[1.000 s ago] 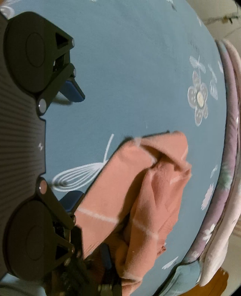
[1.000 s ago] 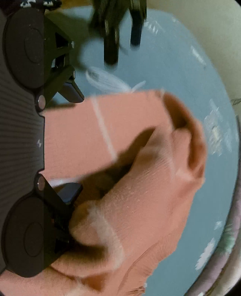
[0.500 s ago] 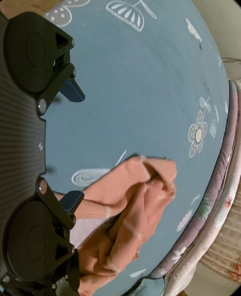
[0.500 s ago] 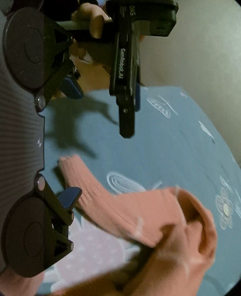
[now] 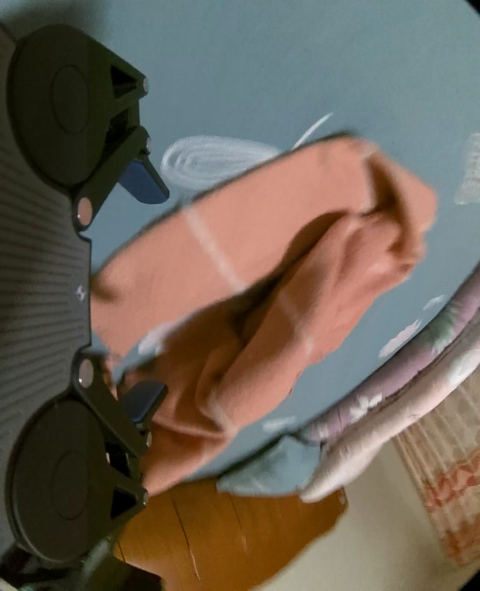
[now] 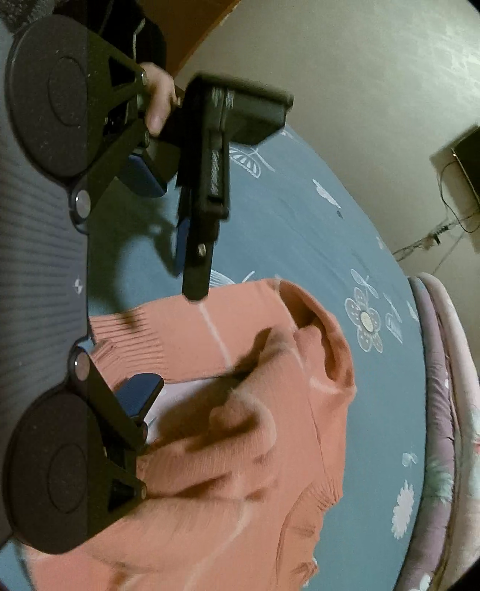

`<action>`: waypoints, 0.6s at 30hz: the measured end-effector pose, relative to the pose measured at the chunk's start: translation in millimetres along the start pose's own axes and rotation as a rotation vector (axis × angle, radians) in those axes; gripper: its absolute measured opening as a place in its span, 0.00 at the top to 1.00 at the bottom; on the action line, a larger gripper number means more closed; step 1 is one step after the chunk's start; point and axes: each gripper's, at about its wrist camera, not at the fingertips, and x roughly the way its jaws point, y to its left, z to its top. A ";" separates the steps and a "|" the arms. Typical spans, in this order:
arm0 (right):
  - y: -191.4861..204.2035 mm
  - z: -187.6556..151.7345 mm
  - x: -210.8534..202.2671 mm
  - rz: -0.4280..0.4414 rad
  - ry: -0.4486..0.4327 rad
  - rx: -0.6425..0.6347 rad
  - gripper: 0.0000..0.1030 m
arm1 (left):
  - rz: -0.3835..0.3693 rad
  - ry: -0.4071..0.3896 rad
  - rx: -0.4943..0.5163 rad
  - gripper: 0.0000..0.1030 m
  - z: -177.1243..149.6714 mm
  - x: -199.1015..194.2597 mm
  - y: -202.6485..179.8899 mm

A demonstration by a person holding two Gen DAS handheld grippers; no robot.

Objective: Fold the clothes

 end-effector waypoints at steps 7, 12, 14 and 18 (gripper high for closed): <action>6.4 -1.3 -16.2 -0.012 -0.057 0.003 0.00 | -0.139 -0.024 -0.143 0.01 16.4 26.3 20.2; 8.2 -2.7 -18.1 -0.024 -0.059 -0.006 0.00 | -0.133 -0.100 -0.131 0.01 24.5 40.1 9.9; 9.0 -4.1 -18.6 -0.029 -0.061 -0.011 0.00 | -0.162 -0.072 -0.117 0.01 17.1 39.5 8.3; 6.6 -6.9 -19.9 -0.029 -0.072 -0.010 0.00 | -0.217 -0.030 -0.077 0.01 -3.1 40.3 3.0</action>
